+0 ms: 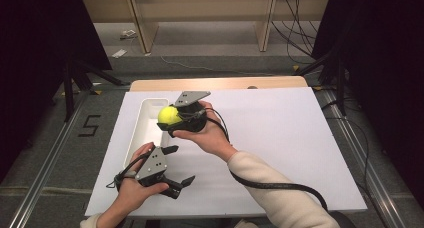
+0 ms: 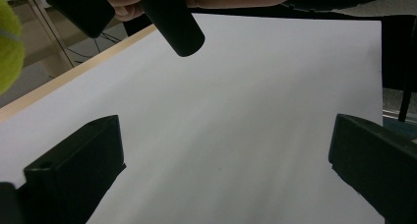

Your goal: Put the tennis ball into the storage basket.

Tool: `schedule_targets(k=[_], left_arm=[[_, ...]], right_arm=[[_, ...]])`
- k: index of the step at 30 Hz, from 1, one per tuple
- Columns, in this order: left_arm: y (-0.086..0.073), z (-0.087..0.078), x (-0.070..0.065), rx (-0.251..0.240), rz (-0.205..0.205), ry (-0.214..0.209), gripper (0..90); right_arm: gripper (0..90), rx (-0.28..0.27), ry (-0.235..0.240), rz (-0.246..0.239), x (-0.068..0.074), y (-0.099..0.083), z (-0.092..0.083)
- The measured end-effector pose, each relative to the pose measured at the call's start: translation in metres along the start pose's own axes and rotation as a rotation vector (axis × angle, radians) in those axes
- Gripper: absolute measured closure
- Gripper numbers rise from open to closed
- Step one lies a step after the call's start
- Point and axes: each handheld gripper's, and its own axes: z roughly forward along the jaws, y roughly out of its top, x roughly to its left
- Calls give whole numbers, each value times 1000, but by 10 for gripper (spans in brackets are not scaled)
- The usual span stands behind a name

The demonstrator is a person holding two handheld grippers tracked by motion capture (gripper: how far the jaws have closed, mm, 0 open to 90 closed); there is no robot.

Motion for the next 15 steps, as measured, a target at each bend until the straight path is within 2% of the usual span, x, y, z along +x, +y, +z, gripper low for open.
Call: schedule_targets(k=[15], left_arm=[[0,0,0,0,2,0,0]], right_arm=[[263,1,6,-5,1,5,4]])
